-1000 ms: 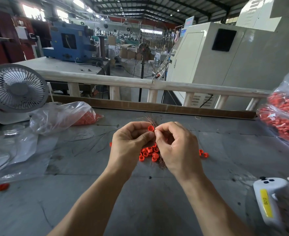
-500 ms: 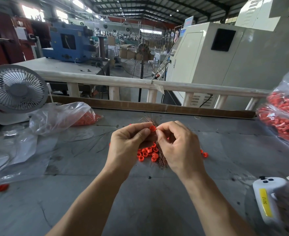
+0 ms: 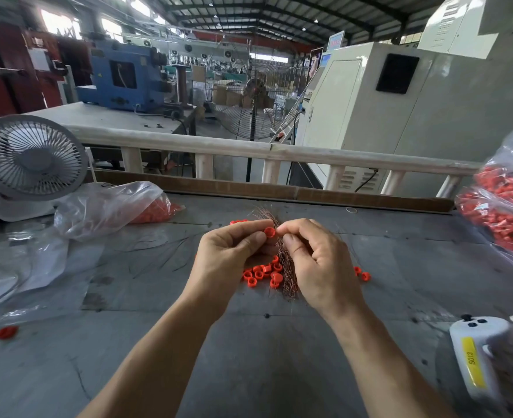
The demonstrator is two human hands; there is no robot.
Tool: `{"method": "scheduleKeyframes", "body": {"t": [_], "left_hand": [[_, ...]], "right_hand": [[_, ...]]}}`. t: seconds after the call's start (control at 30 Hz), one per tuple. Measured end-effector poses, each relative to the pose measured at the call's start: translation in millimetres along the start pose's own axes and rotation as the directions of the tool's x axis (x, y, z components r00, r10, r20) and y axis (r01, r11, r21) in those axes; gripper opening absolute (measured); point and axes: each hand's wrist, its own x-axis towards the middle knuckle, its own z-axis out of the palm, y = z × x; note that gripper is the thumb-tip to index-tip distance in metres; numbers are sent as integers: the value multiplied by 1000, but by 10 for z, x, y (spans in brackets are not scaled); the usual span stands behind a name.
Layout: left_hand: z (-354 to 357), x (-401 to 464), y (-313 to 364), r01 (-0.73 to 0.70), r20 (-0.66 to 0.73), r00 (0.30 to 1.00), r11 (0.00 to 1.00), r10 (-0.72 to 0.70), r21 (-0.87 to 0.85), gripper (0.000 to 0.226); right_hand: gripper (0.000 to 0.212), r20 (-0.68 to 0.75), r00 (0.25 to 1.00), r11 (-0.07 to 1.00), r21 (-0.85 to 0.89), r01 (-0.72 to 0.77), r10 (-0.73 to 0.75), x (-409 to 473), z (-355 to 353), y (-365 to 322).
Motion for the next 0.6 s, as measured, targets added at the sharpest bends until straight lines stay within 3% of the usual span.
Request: {"method": "scheduleKeyframes", "body": {"t": [0.27, 0.43, 0.6], "left_hand": [[6, -10, 40, -7, 34, 999, 999, 8, -49, 16], [60, -22, 103, -4, 80, 997, 989, 16, -146, 27], [127, -3, 197, 38, 59, 998, 958, -22, -284, 18]], "right_hand": [[25, 39, 994, 983, 152, -107, 102, -14, 17, 13], [33, 89, 984, 964, 206, -171, 156, -21, 52, 18], [29, 113, 985, 956, 249, -153, 128, 11, 30, -39]]}}
